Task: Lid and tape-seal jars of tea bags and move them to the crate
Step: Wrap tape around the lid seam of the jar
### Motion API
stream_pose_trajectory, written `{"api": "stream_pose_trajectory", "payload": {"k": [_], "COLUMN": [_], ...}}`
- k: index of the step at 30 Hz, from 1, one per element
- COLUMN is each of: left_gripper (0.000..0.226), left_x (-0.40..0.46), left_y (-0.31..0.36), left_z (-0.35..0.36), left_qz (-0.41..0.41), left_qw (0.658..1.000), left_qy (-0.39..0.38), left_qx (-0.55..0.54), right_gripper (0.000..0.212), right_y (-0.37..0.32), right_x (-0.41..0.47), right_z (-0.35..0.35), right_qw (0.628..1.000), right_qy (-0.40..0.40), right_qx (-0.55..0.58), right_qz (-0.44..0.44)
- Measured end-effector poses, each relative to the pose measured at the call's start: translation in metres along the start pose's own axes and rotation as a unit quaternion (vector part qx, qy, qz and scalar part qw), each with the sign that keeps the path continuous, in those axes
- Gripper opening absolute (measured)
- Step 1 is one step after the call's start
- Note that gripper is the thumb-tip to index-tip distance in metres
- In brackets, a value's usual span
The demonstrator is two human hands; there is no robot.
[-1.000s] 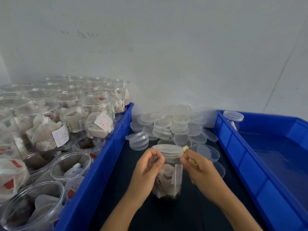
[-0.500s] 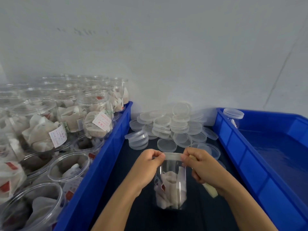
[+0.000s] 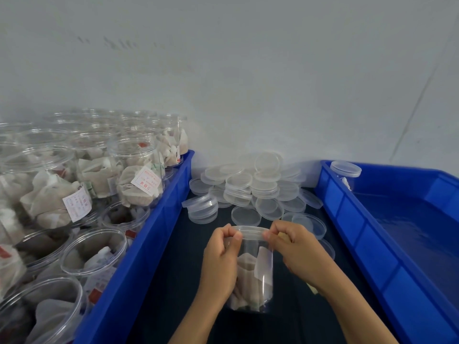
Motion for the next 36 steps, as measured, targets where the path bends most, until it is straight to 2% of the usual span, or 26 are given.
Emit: {"api": "stream_pose_trajectory", "payload": {"k": [7, 23, 28, 32, 36], "left_gripper": [0.008, 0.006, 0.005, 0.021, 0.025], "left_x": [-0.007, -0.007, -0.006, -0.002, 0.0], "left_y": [-0.006, -0.007, -0.009, -0.011, -0.014], "left_z": [0.008, 0.01, 0.008, 0.002, -0.002], "left_qz": [0.01, 0.055, 0.029, -0.01, 0.0], "left_qw": [0.996, 0.995, 0.993, 0.98, 0.984], "left_qy": [0.061, 0.087, 0.097, 0.1, 0.078], "left_qx": [-0.069, -0.004, -0.067, -0.174, -0.158], "right_gripper": [0.032, 0.032, 0.033, 0.033, 0.034], "right_y": [-0.004, -0.011, -0.011, -0.012, -0.015], "right_x": [-0.004, -0.007, -0.007, -0.007, -0.008], "right_z": [0.007, 0.015, 0.018, 0.017, 0.022], "right_qw": [0.999, 0.996, 0.995, 0.995, 0.994], "right_qy": [0.045, 0.086, 0.095, 0.096, 0.107], "right_qx": [-0.016, -0.033, -0.033, -0.022, -0.028], "right_qz": [0.01, 0.011, 0.006, 0.013, 0.015]}}
Point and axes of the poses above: each hand's wrist, its own x-axis towards the middle knuckle, its own z-axis out of the palm, y = z × x, the point moved 1 cm from there along x, towards the middle knuckle, and after that the axes turned 11 degrees about -x, right-handed, at the moved point
